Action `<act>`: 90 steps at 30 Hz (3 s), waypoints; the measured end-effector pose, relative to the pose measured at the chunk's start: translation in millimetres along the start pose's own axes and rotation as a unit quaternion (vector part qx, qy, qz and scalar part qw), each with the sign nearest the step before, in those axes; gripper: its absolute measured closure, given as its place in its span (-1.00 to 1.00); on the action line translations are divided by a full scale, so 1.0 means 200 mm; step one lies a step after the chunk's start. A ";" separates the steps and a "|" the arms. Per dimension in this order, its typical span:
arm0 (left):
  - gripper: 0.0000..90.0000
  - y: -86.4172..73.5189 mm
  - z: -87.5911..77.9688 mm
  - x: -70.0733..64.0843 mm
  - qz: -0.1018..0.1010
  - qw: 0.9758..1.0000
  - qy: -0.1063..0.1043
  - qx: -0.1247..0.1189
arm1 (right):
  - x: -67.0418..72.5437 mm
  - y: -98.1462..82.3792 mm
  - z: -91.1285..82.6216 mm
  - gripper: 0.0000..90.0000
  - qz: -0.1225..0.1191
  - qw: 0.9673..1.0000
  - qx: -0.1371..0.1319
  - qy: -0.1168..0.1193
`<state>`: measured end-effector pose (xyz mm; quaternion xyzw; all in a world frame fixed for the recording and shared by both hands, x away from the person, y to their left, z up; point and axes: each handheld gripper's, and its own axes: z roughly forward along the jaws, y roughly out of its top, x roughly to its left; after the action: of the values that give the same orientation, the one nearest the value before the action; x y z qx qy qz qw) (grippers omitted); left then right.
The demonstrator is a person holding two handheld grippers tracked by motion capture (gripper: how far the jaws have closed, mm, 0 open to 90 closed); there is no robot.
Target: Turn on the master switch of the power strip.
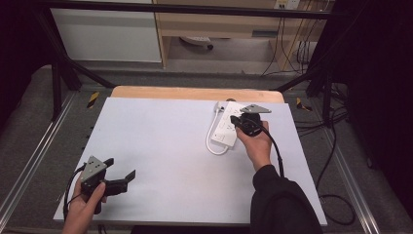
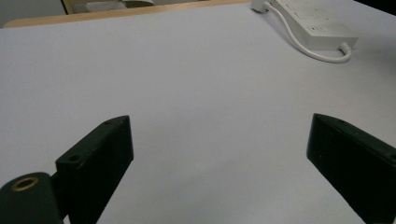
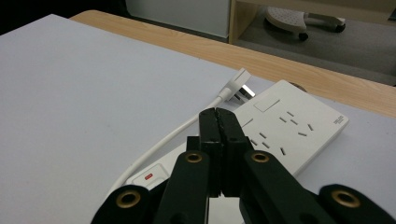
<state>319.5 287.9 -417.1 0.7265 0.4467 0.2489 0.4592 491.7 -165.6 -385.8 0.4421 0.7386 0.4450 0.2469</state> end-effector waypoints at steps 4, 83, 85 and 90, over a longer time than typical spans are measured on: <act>-0.84 0.00 0.00 0.00 0.000 1.000 0.000 0.000 | 0.01 -0.01 0.01 1.00 0.002 1.000 0.004 0.002; -0.84 0.00 0.00 -0.01 0.001 1.000 -0.003 0.005 | 0.23 -0.19 0.21 1.00 -0.023 0.996 0.082 -0.005; -0.84 0.00 0.01 -0.01 0.000 1.000 -0.002 0.006 | 0.23 -0.19 0.20 1.00 -0.021 0.996 0.082 -0.005; -0.84 -0.01 0.00 -0.01 -0.001 1.000 0.000 0.008 | 0.22 -0.19 0.21 1.00 -0.017 0.997 0.081 -0.003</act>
<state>318.8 286.6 -418.4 0.7296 0.4492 0.2449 0.4539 484.8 -116.9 -437.6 0.4490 0.7790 0.3783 0.2202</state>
